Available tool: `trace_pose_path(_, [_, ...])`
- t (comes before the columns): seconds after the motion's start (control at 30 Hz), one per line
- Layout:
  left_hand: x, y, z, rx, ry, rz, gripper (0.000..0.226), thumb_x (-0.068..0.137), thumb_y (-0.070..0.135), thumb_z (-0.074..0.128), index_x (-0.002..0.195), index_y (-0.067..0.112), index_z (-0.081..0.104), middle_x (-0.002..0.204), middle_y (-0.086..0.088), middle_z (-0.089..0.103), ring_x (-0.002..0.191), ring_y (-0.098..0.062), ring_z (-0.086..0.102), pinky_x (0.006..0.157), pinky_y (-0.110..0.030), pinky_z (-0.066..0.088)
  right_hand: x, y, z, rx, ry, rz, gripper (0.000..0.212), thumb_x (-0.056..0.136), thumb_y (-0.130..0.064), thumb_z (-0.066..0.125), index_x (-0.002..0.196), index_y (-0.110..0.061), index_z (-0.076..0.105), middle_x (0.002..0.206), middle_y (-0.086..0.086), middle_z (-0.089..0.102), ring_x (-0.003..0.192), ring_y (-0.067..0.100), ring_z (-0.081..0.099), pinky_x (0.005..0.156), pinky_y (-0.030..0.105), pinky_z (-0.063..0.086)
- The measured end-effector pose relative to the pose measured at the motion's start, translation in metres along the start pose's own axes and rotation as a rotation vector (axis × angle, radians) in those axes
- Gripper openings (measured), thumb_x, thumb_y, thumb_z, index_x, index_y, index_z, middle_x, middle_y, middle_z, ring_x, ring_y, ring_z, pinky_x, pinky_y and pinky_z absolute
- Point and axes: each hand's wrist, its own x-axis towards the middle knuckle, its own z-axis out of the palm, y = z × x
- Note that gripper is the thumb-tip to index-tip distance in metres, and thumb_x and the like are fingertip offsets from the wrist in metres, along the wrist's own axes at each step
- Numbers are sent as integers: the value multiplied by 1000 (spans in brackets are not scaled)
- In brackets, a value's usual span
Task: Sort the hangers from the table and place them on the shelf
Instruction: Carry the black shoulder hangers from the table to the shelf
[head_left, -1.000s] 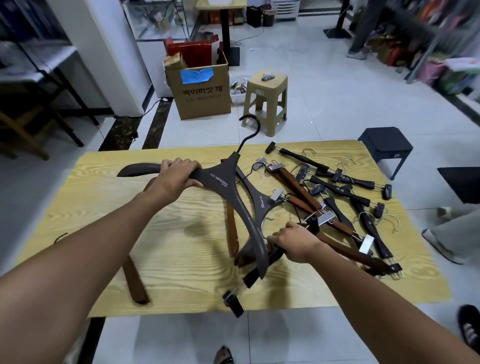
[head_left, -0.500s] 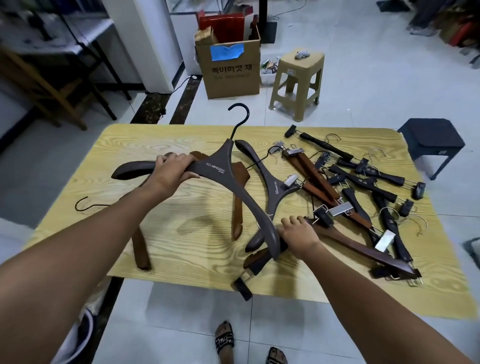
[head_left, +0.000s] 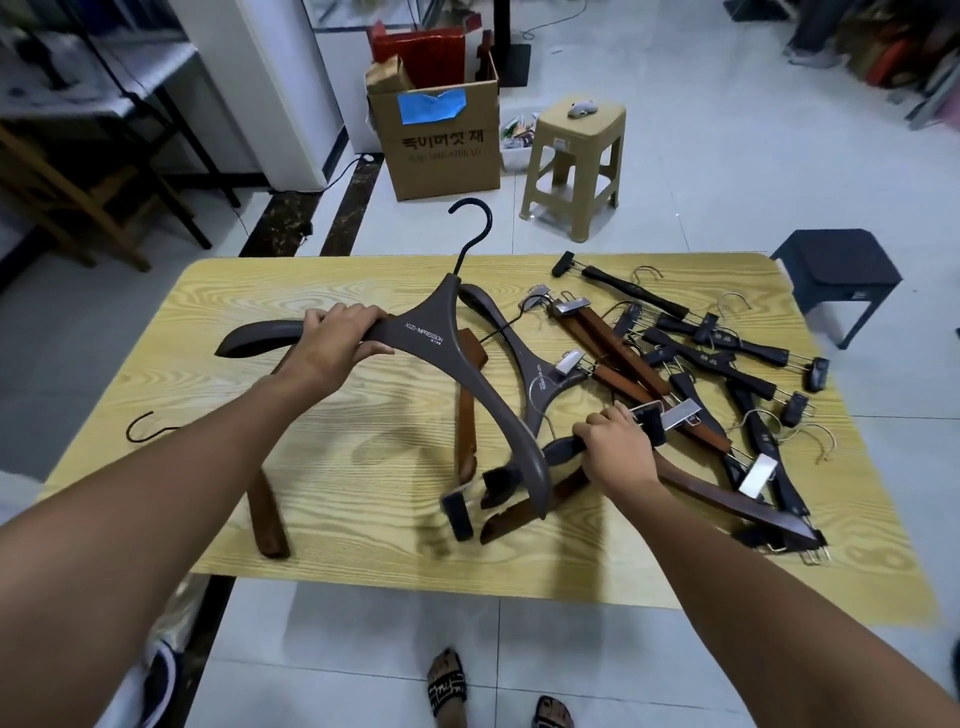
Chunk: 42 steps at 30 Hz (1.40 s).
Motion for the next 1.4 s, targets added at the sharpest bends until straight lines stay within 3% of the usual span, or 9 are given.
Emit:
trace_pose_path(0.2, [5, 4, -2, 20, 6, 17, 34, 87, 38, 57, 112, 15, 55, 104, -2, 60, 104, -23, 48, 90, -36, 23, 6, -1, -25, -45, 144, -58, 25, 62, -10, 49, 74, -13, 70, 68, 6, 67, 76, 31, 59, 79, 39, 48])
trace_pose_path(0.3, [7, 4, -4, 7, 9, 20, 33, 87, 37, 57, 112, 16, 55, 104, -2, 60, 104, -22, 48, 92, -37, 24, 2, 21, -32, -60, 165, 77, 36, 77, -8, 46, 103, -16, 70, 99, 8, 71, 100, 31, 58, 97, 41, 41])
trace_pose_path(0.4, [9, 6, -4, -2, 10, 7, 32, 88, 37, 57, 112, 15, 55, 104, -2, 59, 103, -23, 48, 93, -39, 25, -3, 52, -34, -132, 65, 294, 35, 91, -19, 48, 125, -17, 57, 125, 10, 60, 122, 33, 47, 114, 45, 23])
trace_pose_path(0.57, [16, 14, 3, 12, -8, 8, 35, 88, 40, 55, 113, 15, 54, 104, -2, 59, 103, -23, 48, 93, -41, 26, -2, 82, -22, -221, -126, 577, 39, 97, -14, 35, 135, -8, 44, 149, 20, 30, 141, 44, 17, 117, 52, 5])
trace_pose_path(0.87, [29, 25, 10, 46, -32, 39, 37, 88, 39, 54, 116, 16, 54, 106, -2, 59, 105, -23, 48, 94, -40, 26, 6, 74, -18, -230, -97, 519, 45, 91, -21, 50, 134, -14, 38, 142, 16, 38, 133, 35, 33, 115, 49, 19])
trace_pose_path(1.0, [36, 27, 8, 41, -2, 44, 35, 88, 38, 54, 114, 15, 54, 103, -2, 59, 101, -23, 48, 92, -39, 26, 9, 51, -17, -100, 55, 274, 42, 91, -11, 45, 132, -13, 41, 134, 11, 45, 126, 28, 41, 108, 41, 34])
trace_pose_path(1.13, [44, 25, 11, 22, 22, 62, 29, 89, 36, 54, 111, 16, 53, 102, -1, 58, 98, -22, 47, 90, -37, 25, 21, 8, -12, 84, 56, 159, 38, 93, -11, 45, 130, -13, 45, 129, 6, 51, 118, 22, 46, 100, 33, 40])
trace_pose_path(1.27, [56, 6, 16, 24, 7, 72, 27, 90, 35, 55, 111, 17, 53, 102, -1, 58, 99, -22, 47, 88, -37, 25, 45, -17, 0, 101, -20, 155, 37, 94, -13, 43, 130, -13, 46, 131, 8, 47, 122, 26, 41, 100, 37, 36])
trace_pose_path(1.4, [75, -19, 25, 19, -8, 93, 28, 89, 32, 57, 111, 16, 54, 103, -2, 59, 100, -24, 48, 87, -37, 24, 71, -11, 9, 62, -32, 300, 37, 94, -19, 49, 130, -14, 43, 130, 8, 47, 123, 25, 41, 101, 37, 36])
